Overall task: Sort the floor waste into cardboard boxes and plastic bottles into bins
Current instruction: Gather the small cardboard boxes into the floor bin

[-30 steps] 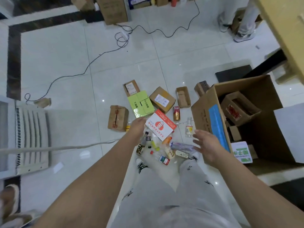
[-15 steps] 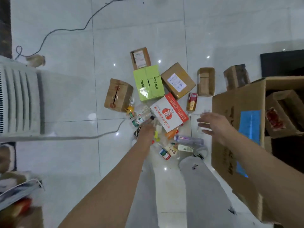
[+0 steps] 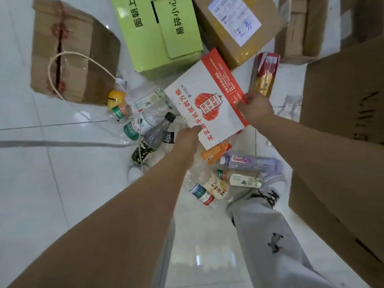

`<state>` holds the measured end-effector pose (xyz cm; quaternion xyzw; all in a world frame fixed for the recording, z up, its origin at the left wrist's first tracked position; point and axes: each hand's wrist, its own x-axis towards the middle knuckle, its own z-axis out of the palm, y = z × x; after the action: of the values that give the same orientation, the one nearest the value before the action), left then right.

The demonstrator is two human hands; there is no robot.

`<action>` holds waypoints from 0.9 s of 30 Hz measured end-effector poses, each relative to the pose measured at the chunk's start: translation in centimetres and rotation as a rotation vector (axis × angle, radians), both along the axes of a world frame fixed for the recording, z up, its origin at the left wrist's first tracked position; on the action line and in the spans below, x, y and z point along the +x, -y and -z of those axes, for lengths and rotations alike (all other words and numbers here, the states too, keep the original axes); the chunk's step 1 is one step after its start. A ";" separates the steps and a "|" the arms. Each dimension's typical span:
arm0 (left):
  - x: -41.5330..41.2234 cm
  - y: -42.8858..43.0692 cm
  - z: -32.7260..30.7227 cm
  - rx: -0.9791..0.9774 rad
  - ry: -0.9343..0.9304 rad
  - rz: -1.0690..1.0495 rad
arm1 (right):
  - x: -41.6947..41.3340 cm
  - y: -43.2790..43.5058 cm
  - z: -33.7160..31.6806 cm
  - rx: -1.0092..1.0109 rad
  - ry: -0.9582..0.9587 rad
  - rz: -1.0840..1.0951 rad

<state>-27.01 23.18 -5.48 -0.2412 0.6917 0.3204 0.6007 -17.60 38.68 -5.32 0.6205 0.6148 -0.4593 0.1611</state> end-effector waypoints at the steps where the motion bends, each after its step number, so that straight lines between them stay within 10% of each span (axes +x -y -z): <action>1: 0.1 -0.2 1.3 -0.008 -0.004 -0.016 | -0.5 -0.2 1.3 0.031 0.009 -0.023; 20: 4.0 -0.9 7.0 -0.020 -0.011 -0.178 | 2.6 -1.4 6.1 0.015 0.030 0.015; 27: 6.9 -0.1 1.2 0.099 -0.044 -0.390 | 3.7 -1.7 -2.5 0.264 -0.013 -0.094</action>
<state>-20.14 23.27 -6.65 -0.3335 0.6282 0.4696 0.5231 -13.92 40.40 -2.83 0.6040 0.6994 -0.3702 0.0953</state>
